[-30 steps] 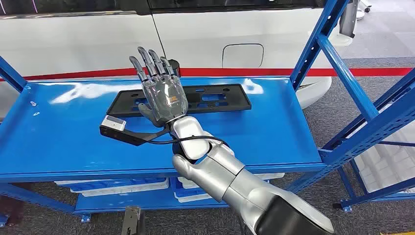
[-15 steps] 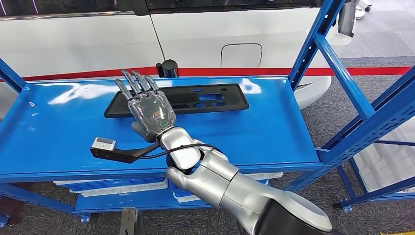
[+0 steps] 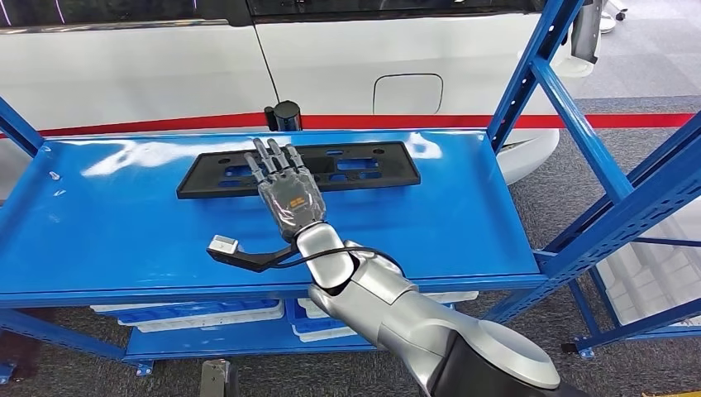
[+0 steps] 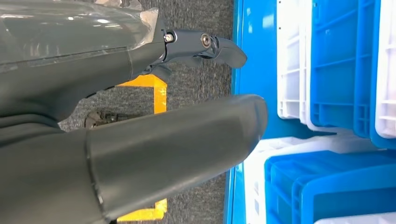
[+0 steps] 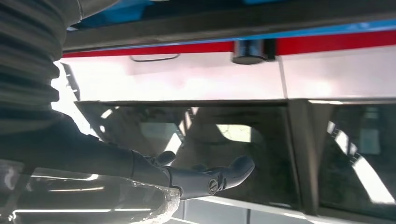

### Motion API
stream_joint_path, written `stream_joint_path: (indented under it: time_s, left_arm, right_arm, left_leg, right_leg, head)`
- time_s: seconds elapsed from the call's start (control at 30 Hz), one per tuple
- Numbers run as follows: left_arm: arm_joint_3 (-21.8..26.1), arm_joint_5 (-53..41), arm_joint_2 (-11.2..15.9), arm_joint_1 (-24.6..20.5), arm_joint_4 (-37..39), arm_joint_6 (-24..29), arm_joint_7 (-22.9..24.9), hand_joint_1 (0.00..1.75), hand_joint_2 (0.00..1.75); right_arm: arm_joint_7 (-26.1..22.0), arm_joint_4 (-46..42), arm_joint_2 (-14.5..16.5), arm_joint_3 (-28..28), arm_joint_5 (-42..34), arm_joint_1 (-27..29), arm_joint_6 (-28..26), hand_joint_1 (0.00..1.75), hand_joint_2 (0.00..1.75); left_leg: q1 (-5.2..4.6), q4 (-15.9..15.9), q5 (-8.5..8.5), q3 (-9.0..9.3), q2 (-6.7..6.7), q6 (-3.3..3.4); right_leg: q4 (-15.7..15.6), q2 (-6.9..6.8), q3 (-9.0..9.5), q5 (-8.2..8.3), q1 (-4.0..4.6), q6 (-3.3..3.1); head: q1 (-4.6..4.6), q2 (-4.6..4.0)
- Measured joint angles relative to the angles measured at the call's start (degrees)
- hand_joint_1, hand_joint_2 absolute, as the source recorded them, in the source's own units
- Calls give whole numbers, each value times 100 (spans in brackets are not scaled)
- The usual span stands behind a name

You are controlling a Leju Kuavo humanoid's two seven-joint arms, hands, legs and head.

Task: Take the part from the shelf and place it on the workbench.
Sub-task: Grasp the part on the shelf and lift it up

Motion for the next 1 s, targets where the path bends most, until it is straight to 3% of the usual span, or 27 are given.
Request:
stream_joint_path:
  time_s: [0.23,0.43,0.47,0.6,0.67,1.0]
  left_arm:
    - [2,-115,7,43,2,-228,20,0,0]
    - [-159,-367,10,21,2,-427,174,0,0]
    - [-210,-430,10,7,2,-471,218,0,0]
    - [-436,-630,-3,-80,2,-601,389,0,0]
    - [-535,-697,-10,-125,2,-654,448,0,0]
    - [-840,-837,-57,-280,2,-769,594,0,0]
  right_arm:
    - [134,987,-91,-335,14,-115,-221,0,175]
    - [550,1343,-581,-757,37,-98,-320,0,175]
    - [652,1366,-700,-839,48,-85,-384,7,175]
    - [961,1405,-1170,-1175,165,18,-653,160,175]
    - [1068,1408,-1354,-1335,297,95,-762,173,175]
    - [1245,1249,-1774,-2097,1284,460,-931,175,175]
  left_leg:
    - [0,1,0,3,1,0]
    - [-3,3,0,8,0,0]
    - [-4,3,0,9,0,1]
    - [-8,4,-1,15,-2,2]
    - [-9,4,-2,21,3,3]
    - [-4,2,-3,50,10,5]
  right_leg:
    - [-1,0,-2,0,0,0]
    - [-2,-1,1,1,-5,1]
    - [-3,-1,3,1,-6,1]
    - [-4,-5,13,1,-7,2]
    - [-4,-2,17,4,-8,5]
    - [-5,0,42,5,-4,8]
  head:
    - [-2,0]
    - [-1,0]
    - [-1,0]
    - [0,0]
    - [-1,0]
    - [-2,0]
